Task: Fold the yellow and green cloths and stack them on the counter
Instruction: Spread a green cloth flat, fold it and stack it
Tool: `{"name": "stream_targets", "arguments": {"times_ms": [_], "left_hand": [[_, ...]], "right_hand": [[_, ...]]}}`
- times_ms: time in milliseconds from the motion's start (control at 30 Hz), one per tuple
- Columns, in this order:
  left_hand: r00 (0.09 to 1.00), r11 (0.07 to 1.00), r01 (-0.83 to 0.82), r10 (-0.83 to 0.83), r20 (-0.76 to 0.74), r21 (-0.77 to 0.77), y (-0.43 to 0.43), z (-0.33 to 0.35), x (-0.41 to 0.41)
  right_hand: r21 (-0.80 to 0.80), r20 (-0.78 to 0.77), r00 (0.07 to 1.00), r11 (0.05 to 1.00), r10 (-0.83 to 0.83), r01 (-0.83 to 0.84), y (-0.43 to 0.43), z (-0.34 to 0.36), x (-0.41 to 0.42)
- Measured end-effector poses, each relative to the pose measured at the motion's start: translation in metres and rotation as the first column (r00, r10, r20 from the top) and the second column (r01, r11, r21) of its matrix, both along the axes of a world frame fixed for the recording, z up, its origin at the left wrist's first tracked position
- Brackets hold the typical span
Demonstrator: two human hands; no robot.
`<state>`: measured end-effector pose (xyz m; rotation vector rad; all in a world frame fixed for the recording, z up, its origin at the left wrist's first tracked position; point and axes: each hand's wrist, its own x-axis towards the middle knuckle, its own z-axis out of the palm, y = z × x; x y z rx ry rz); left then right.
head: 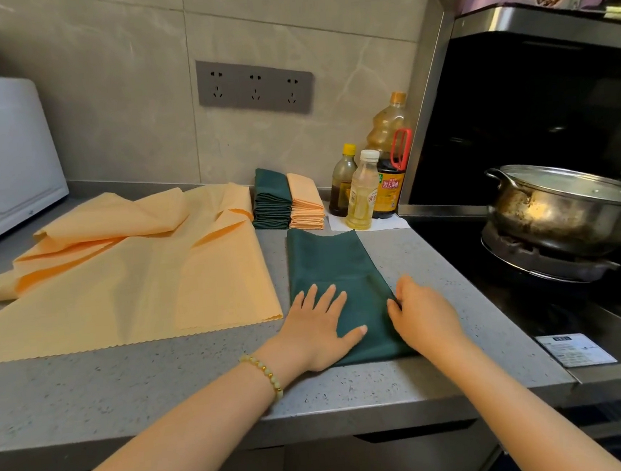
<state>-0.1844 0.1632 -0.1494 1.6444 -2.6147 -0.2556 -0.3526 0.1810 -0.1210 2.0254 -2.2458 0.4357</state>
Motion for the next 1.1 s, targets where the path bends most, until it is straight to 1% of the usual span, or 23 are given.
{"name": "stream_targets", "arguments": {"times_ms": [33,67,100,133,167,233,267,367,500,667,767,900,967,1033,1100], "left_hand": [[1.0,1.0,0.004,-0.004,0.002,-0.002,0.0,0.0,0.0],[1.0,1.0,0.008,-0.008,0.004,-0.007,0.001,0.0,0.0],[1.0,1.0,0.012,-0.012,0.005,-0.014,0.002,0.0,0.0],[1.0,1.0,0.016,-0.016,0.005,-0.019,0.004,0.0,0.001],[1.0,1.0,0.019,-0.019,0.003,-0.022,0.007,-0.001,0.002],[1.0,0.999,0.024,-0.024,-0.003,-0.023,0.012,-0.004,0.006],[1.0,0.999,0.024,-0.024,-0.004,-0.023,0.015,-0.005,0.009],[1.0,1.0,0.017,-0.018,-0.009,-0.018,0.019,-0.005,0.013],[1.0,1.0,-0.013,0.013,-0.001,-0.025,0.018,-0.005,0.014],[0.995,0.995,-0.096,0.097,0.032,-0.026,0.018,-0.003,0.026],[0.994,0.994,-0.099,0.101,0.042,-0.036,0.021,-0.002,0.03],[0.997,0.998,-0.059,0.058,0.044,0.006,0.032,-0.003,0.035],[0.999,0.999,-0.029,0.028,0.043,0.028,0.036,-0.002,0.039],[0.999,0.999,0.001,-0.003,0.035,0.05,0.037,0.0,0.042],[0.999,0.998,0.049,-0.049,0.011,0.047,0.038,0.002,0.047]], "right_hand": [[-0.081,-0.059,0.998,0.996,0.026,-0.03,0.002,0.002,0.005],[-0.151,-0.103,0.991,0.984,0.082,-0.097,0.002,0.003,0.01],[-0.178,-0.127,0.977,0.966,0.169,-0.19,0.0,0.003,0.016],[-0.156,-0.122,0.958,0.948,0.259,-0.276,-0.002,0.003,0.021],[-0.091,-0.088,0.939,0.936,0.332,-0.339,-0.004,0.002,0.027],[0.056,0.003,0.92,0.919,0.391,-0.391,-0.005,-0.008,0.032],[0.1,0.039,0.915,0.91,0.401,-0.403,-0.005,-0.015,0.031],[0.131,0.159,0.912,0.907,0.378,-0.399,-0.002,-0.03,0.024],[0.205,0.105,0.937,0.915,0.332,-0.347,-0.001,-0.033,0.014],[0.251,0.102,0.95,0.917,0.295,-0.312,0.003,-0.028,0.001],[0.236,0.115,0.954,0.926,0.276,-0.296,0.009,-0.028,-0.001],[0.252,0.087,0.955,0.921,0.285,-0.298,0.022,-0.03,-0.002],[0.21,0.096,0.948,0.925,0.303,-0.317,0.026,-0.03,-0.004],[0.097,0.088,0.917,0.913,0.39,-0.397,0.031,-0.028,-0.005],[0.026,0.029,0.877,0.877,0.479,-0.48,0.036,-0.024,-0.007]]}}
